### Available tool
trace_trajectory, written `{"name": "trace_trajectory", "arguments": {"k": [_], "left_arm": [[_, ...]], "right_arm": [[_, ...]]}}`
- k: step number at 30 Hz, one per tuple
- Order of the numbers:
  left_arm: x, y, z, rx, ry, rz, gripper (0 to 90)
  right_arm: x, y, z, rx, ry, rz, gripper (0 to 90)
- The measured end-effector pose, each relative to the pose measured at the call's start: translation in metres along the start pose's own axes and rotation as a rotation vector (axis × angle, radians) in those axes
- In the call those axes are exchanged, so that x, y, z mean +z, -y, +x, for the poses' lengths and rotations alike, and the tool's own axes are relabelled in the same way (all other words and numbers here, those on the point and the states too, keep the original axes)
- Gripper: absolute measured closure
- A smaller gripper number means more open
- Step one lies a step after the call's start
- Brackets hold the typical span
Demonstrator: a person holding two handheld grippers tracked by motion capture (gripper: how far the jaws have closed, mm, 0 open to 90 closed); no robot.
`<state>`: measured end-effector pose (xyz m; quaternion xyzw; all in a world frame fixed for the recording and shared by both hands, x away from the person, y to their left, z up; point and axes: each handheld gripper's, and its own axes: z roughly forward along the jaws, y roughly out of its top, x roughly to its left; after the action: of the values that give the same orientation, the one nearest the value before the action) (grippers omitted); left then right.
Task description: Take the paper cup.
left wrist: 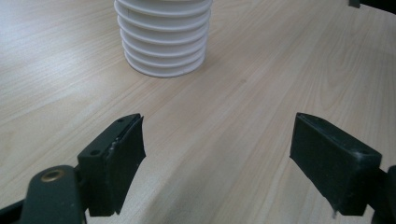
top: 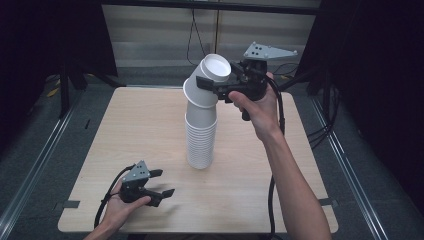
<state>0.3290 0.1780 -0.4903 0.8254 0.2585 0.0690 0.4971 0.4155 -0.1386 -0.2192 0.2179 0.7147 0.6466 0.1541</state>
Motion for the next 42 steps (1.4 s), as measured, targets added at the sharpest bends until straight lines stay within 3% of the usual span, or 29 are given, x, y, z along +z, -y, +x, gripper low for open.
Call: {"name": "trace_trajectory", "arguments": {"k": [12,30,37,42], "left_arm": [[-0.003,0.000,0.000,0.011,-0.007,-0.004,17.5],[-0.002,0.000,0.001,-0.011,-0.006,-0.004,16.3],[-0.004,-0.001,0.001,-0.006,0.010,-0.006,15.9],[-0.008,0.000,0.004,-0.005,-0.002,-0.014,15.9]], "right_arm": [[-0.019,0.008,-0.003,0.033,0.016,-0.079,21.8],[-0.059,0.019,-0.011,0.058,0.074,-0.121,21.7],[-0.072,0.026,-0.009,0.058,0.100,-0.111,21.7],[-0.082,0.034,-0.010,0.061,0.124,-0.104,21.7]]}}
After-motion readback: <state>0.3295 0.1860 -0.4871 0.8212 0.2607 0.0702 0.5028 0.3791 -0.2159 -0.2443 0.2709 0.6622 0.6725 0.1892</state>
